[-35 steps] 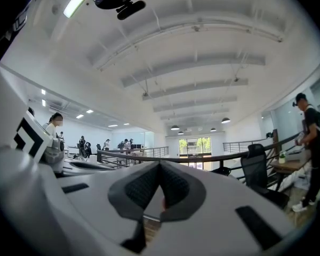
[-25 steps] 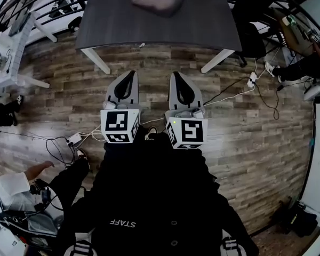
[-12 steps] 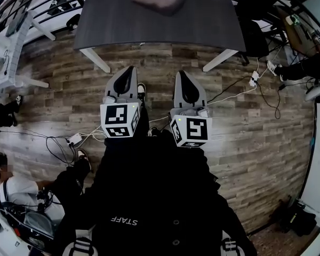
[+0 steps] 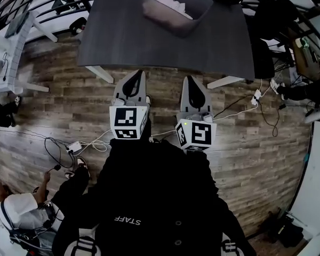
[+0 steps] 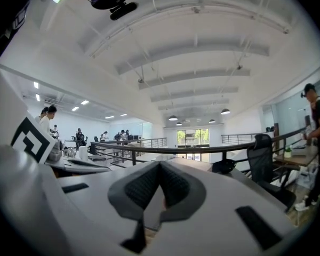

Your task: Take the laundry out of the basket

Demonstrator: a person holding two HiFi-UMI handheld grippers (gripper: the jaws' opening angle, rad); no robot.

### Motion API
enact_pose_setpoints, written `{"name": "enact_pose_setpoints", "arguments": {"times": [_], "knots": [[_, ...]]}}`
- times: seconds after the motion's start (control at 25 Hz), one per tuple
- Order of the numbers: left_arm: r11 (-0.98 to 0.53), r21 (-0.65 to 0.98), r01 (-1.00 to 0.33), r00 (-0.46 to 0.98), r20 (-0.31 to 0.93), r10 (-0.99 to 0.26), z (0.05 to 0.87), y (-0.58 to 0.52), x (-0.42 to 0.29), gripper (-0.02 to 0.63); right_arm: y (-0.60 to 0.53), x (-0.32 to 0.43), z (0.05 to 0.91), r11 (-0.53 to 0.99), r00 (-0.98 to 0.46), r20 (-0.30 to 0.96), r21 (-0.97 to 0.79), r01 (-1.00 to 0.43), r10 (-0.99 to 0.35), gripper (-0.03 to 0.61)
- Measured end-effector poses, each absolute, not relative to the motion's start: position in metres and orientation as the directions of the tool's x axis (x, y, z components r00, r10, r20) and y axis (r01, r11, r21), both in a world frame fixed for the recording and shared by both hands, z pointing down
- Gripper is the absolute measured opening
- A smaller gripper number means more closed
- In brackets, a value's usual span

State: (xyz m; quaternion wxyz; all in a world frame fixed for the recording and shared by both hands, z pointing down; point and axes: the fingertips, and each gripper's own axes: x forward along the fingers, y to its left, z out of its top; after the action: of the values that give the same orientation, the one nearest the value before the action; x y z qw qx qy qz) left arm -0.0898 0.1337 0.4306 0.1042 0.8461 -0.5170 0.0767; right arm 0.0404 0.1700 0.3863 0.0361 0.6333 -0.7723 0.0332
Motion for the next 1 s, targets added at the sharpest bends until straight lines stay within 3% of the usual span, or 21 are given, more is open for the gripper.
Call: {"name": "enact_pose_setpoints", "arguments": {"times": [1.0], "knots": [[-0.482,0.181,-0.857,0.514,0.351,-0.783,0.482,-0.094,-0.107,0.002,-0.058,0.037,0.422,0.116,-0.1,0.252,0.053,-0.992,-0.963,0.014]]}}
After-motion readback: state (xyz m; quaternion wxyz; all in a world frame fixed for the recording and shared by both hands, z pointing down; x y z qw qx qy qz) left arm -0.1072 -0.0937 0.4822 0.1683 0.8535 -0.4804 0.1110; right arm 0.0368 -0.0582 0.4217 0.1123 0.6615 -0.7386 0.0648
